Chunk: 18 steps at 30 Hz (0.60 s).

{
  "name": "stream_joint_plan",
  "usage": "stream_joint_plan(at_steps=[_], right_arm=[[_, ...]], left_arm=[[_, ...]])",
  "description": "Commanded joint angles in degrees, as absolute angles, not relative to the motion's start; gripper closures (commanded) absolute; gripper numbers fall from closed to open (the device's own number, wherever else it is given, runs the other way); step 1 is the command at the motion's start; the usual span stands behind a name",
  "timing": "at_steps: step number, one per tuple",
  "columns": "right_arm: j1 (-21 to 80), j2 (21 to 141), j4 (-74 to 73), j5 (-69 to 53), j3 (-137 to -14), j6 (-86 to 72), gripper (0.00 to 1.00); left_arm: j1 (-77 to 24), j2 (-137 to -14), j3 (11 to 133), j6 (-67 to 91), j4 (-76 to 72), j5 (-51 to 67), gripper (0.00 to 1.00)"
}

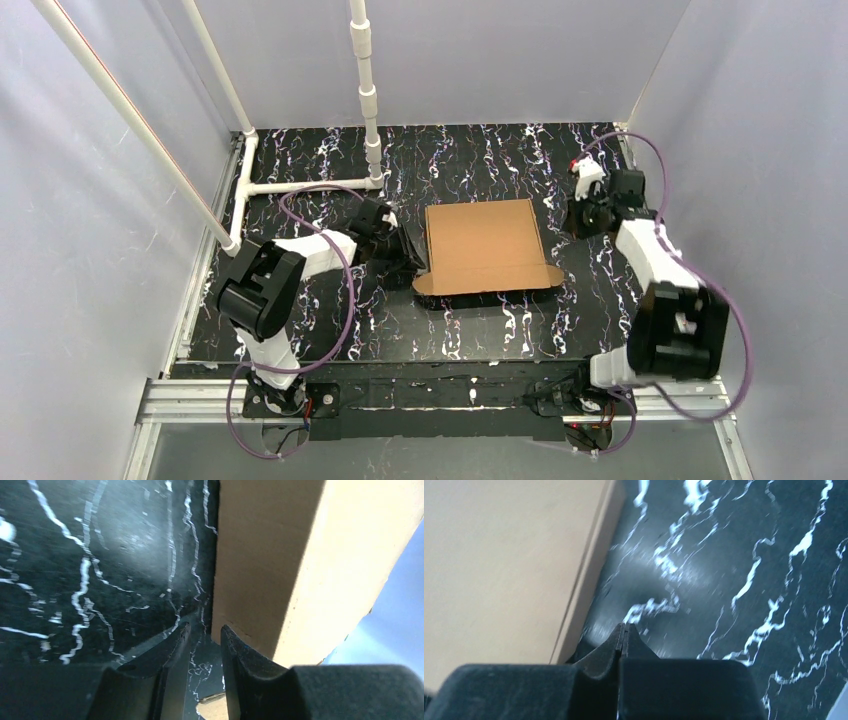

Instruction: Fold the paper box

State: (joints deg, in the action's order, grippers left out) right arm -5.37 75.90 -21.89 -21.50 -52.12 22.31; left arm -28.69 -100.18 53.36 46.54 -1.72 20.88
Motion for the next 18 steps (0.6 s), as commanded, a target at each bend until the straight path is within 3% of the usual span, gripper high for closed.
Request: stream_joint_plan(at_steps=[1, 10, 18], right_arm=[[-3.19, 89.79, -9.72, -13.76, -61.08, 10.56, 0.99], [4.65, 103.81, -9.15, -12.13, -69.82, 8.70, 0.99], [10.55, 110.03, -15.35, -20.07, -77.55, 13.43, 0.99]], left_arm=[[-31.43, -99.22, 53.90, 47.16, -3.26, 20.44, 0.73], [-36.29, -98.86, 53.45, 48.08, -4.03, 20.31, 0.73], [-41.24, -98.86, 53.60, 50.85, -6.70, 19.18, 0.73]])
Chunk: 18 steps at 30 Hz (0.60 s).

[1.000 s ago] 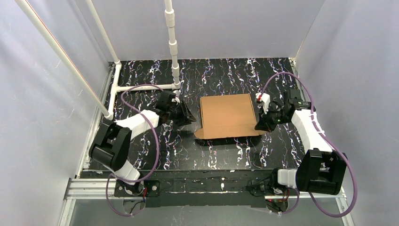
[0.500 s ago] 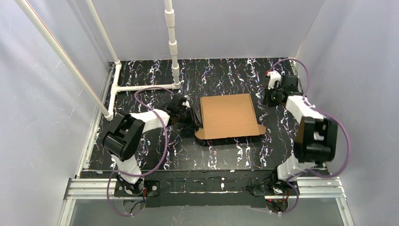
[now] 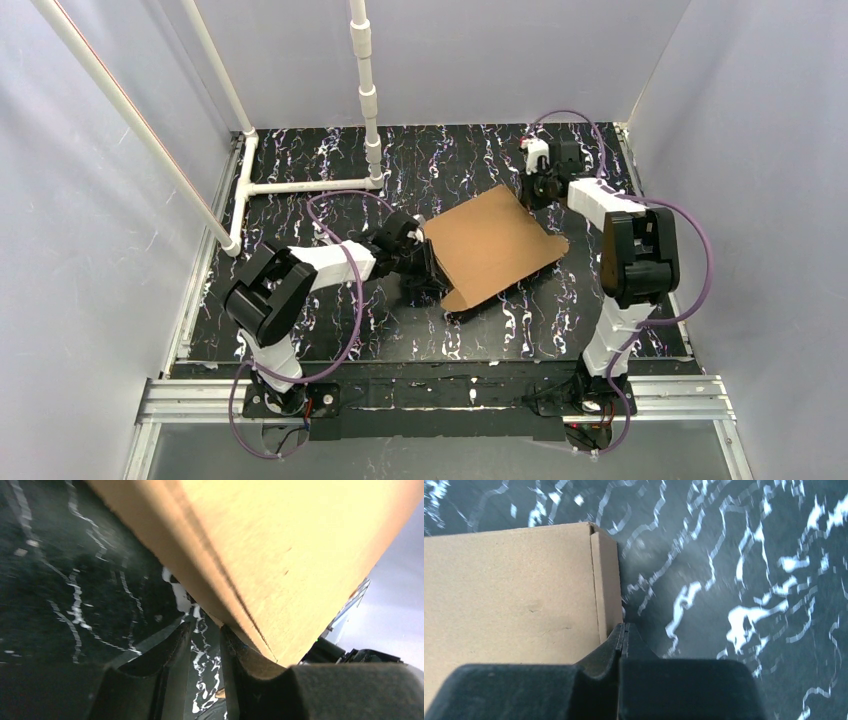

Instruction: Fold the paper box

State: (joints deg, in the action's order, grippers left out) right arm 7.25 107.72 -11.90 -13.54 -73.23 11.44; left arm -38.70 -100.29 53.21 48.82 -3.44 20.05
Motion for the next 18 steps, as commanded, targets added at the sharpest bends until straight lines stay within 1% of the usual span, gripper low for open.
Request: stream_joint_plan(at_steps=[1, 4, 7, 8, 11, 14, 16, 18], right_arm=[[11.26, 110.73, -16.06, -20.88, -78.47, 13.88, 0.99], [12.29, 112.38, -17.13, -19.27, -81.08, 12.92, 0.97], [11.46, 111.58, -17.18, -9.11, -83.51, 11.70, 0.93], [10.58, 110.36, -16.63, -7.02, -83.62, 11.57, 0.90], [6.93, 105.11, -14.79, -6.26, -82.26, 11.21, 0.71], [3.06, 98.29, -13.86, -11.38, -78.36, 10.47, 0.59], [1.32, 93.02, -14.16, -15.68, -74.26, 10.70, 0.49], [-0.33, 87.26, -14.20, -20.99, -68.75, 10.91, 0.38]], left_arm=[[-41.76, -99.00, 53.39, 51.32, -7.31, 19.04, 0.73], [-42.60, -98.26, 52.02, 52.51, -8.03, 17.71, 0.73], [-42.66, -95.39, 48.58, 52.60, -8.26, 15.88, 0.73], [-42.69, -94.01, 47.21, 52.45, -8.18, 15.23, 0.72], [-42.71, -88.60, 42.82, 51.68, -8.09, 13.73, 0.71], [-42.70, -82.38, 38.92, 50.48, -7.09, 12.34, 0.70], [-42.53, -78.69, 37.68, 48.98, -3.89, 10.63, 0.69], [-42.36, -74.98, 38.12, 45.77, 0.37, 8.25, 0.62]])
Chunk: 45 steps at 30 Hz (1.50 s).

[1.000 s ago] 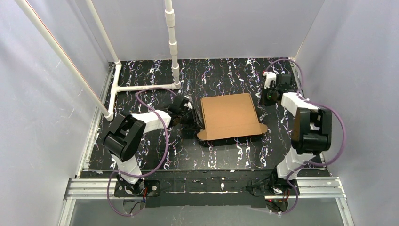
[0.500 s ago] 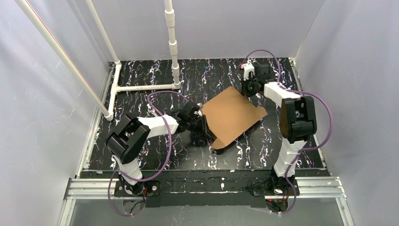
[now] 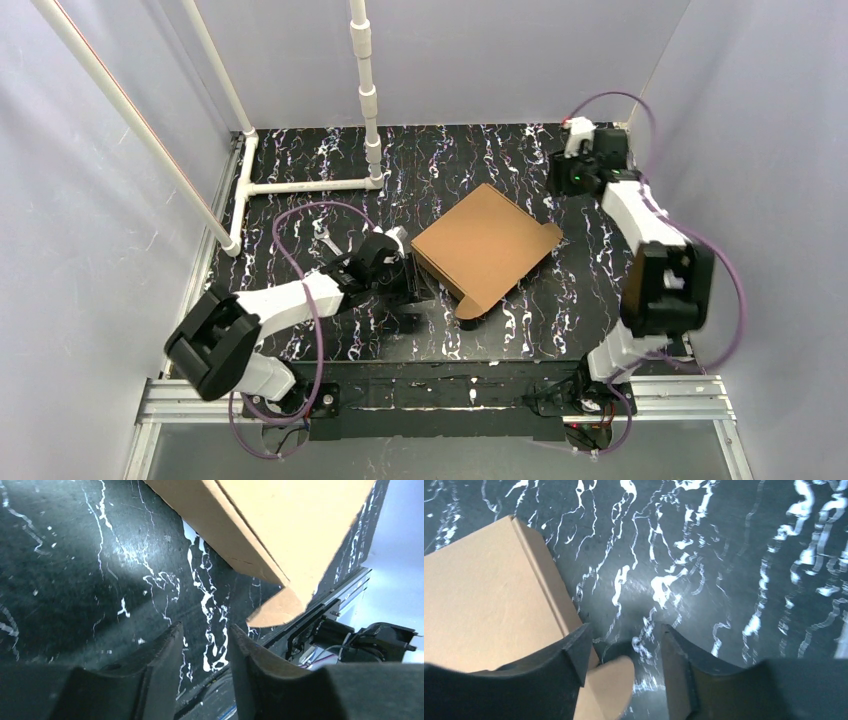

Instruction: Fold the paper box

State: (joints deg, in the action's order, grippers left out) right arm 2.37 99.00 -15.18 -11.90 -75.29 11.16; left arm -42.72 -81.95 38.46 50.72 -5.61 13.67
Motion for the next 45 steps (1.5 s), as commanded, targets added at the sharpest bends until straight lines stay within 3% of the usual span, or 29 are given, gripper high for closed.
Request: stream_joint_plan(at_steps=[1, 4, 7, 11, 14, 20, 28, 35, 45], right_arm=[[-1.96, 84.49, -13.82, -24.71, -65.49, 10.50, 0.32], [-8.00, 76.54, -10.27, -40.11, -56.40, 5.20, 0.04], [-12.05, 73.10, -5.93, -54.23, -46.20, -3.75, 0.02], [-13.86, 74.84, -1.78, -64.30, -39.27, -10.37, 0.02], [-14.67, 74.44, 10.01, -62.40, -33.84, -20.45, 0.02], [-14.68, 69.04, 36.35, -50.36, -17.32, -37.90, 0.02], [-14.77, 63.76, 33.30, -43.89, -13.49, -43.50, 0.03], [-13.99, 73.90, 37.64, -45.03, -14.19, -45.84, 0.03], [-8.59, 86.20, 55.51, -49.06, -15.27, -54.75, 0.27]], left_arm=[[-42.13, -73.27, 38.41, 44.12, 2.46, 7.01, 0.57], [-40.33, -68.33, 39.55, 39.78, 5.43, 4.45, 0.30], [-36.18, -65.32, 40.81, 36.86, 5.42, 6.75, 0.03], [-28.07, -65.83, 40.72, 37.05, -0.38, 17.36, 0.02], [-24.01, -69.15, 41.17, 39.07, -3.67, 22.90, 0.02], [-23.63, -72.63, 42.10, 41.20, -5.77, 20.42, 0.02], [-23.57, -78.35, 43.19, 44.34, -9.53, 20.59, 0.02], [-23.58, -82.89, 44.74, 44.50, -13.11, 23.23, 0.02], [-23.55, -83.82, 41.68, 48.27, -16.66, 23.03, 0.02]])
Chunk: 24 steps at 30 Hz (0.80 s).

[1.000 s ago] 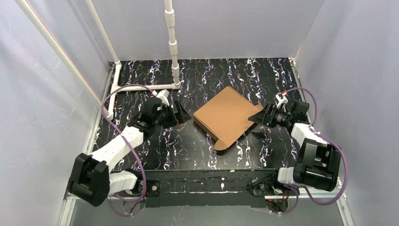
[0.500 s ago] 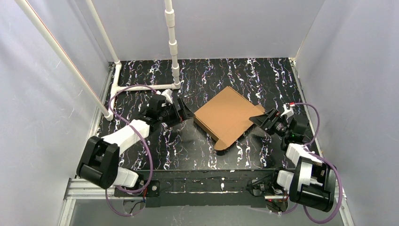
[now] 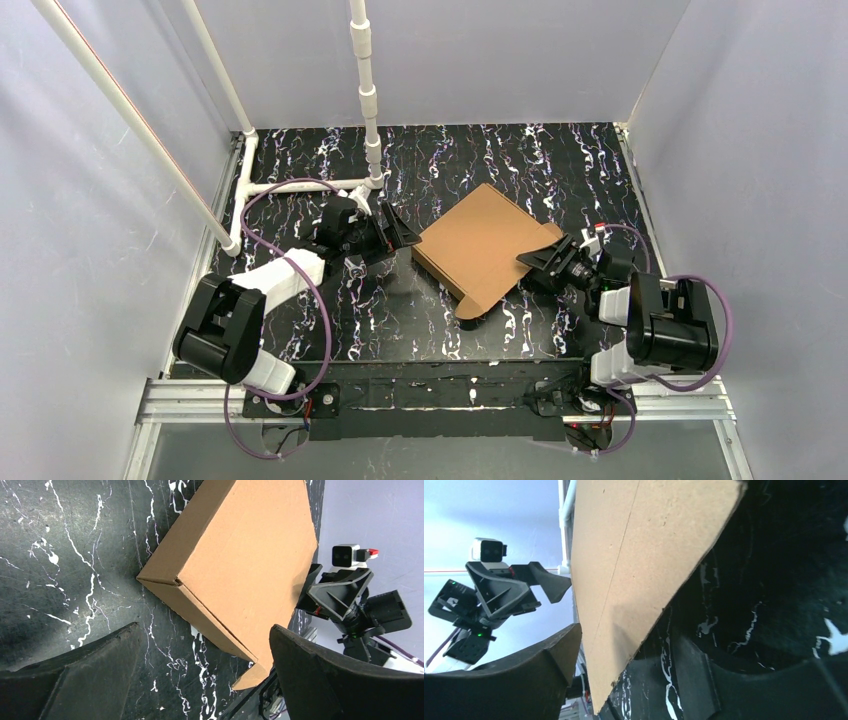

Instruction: Fold the paper box

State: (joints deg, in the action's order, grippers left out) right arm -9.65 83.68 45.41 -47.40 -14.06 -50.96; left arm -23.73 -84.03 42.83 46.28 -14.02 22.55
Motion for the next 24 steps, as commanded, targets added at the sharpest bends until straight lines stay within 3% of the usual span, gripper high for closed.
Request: stream_joint_plan(at_steps=[1, 7, 10, 16, 20, 24], right_arm=[[-8.53, 87.55, 57.31, -49.31, -15.31, -56.13, 0.31], [-8.45, 92.98, 63.71, -50.99, -15.60, -61.02, 0.67], [-8.53, 92.72, 64.50, -51.19, -15.33, -61.69, 0.79], [-11.44, 90.80, 62.76, -51.07, -14.19, -60.64, 0.91], [-12.77, 92.76, 48.24, -53.94, -18.59, -49.64, 0.95], [-14.97, 96.91, 46.72, -57.13, -19.88, -47.37, 0.99]], left_arm=[[-23.55, -83.89, 41.32, 48.73, -17.22, 23.09, 0.02], [-23.24, -84.07, 39.89, 50.57, -19.75, 23.23, 0.02], [-22.60, -84.34, 39.73, 50.63, -20.86, 23.83, 0.02], [-21.48, -89.03, 40.63, 49.91, -25.60, 29.05, 0.02], [-21.36, -92.59, 41.58, 48.81, -28.35, 30.64, 0.02], [-21.28, -96.09, 43.73, 48.31, -29.20, 33.29, 0.02]])
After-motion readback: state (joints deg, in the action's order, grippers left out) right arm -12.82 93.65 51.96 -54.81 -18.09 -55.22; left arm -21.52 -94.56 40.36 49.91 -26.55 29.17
